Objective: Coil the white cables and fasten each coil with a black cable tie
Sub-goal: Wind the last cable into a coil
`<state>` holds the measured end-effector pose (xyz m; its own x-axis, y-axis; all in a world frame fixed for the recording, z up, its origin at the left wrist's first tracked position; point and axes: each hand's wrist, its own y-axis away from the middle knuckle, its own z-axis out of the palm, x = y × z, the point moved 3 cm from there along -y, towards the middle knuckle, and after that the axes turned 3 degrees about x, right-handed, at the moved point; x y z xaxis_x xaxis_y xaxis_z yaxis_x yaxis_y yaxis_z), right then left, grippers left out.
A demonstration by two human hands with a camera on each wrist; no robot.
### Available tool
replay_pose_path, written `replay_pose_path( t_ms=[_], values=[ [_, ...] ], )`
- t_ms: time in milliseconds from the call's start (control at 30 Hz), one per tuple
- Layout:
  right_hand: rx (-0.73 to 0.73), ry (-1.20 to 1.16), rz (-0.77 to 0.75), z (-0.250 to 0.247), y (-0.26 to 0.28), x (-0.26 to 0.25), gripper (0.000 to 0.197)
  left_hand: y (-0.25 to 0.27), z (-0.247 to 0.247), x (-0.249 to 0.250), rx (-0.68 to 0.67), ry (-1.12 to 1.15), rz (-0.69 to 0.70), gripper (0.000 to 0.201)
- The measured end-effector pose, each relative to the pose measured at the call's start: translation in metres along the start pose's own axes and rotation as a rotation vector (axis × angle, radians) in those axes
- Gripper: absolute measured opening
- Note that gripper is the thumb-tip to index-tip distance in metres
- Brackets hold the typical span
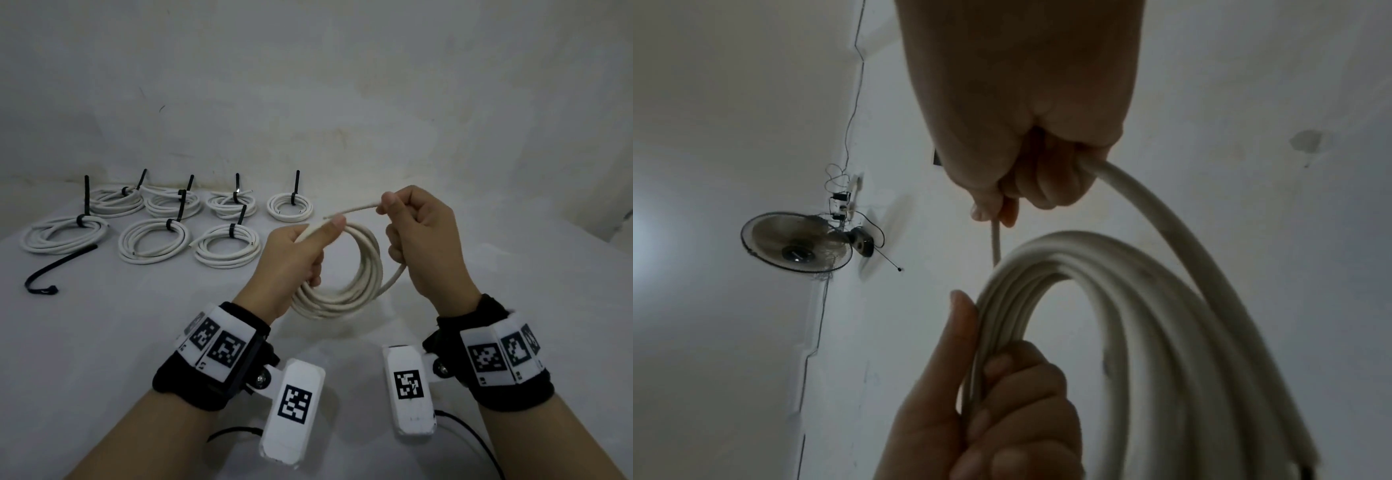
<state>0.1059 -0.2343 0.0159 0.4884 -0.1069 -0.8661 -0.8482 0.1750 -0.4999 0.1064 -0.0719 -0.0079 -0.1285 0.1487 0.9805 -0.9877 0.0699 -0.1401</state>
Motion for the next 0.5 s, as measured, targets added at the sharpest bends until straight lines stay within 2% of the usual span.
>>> replay_pose_path(
  t_ms=[67, 133, 300, 500],
  values=[
    [-0.097, -0.009, 0.079, 0.006, 0.003, 0.005, 0.027, -0.002, -0.006, 0.002, 0.069, 0.117, 0.007, 0.044],
    [-0.147, 0.027, 0.09, 0.012, 0.006, 0.008, 0.024, -0.004, -0.01, 0.002, 0.114, 0.198, 0.014, 0.045],
    [-0.148, 0.145, 0.004, 0.01, 0.008, 0.009, 0.014, -0.004, -0.011, 0.001, 0.199, 0.37, -0.003, 0.044],
    [-0.224, 0.075, 0.137, 0.014, 0.012, 0.018, 0.007, -0.008, -0.017, -0.004, 0.254, 0.556, -0.062, 0.047]
  ],
)
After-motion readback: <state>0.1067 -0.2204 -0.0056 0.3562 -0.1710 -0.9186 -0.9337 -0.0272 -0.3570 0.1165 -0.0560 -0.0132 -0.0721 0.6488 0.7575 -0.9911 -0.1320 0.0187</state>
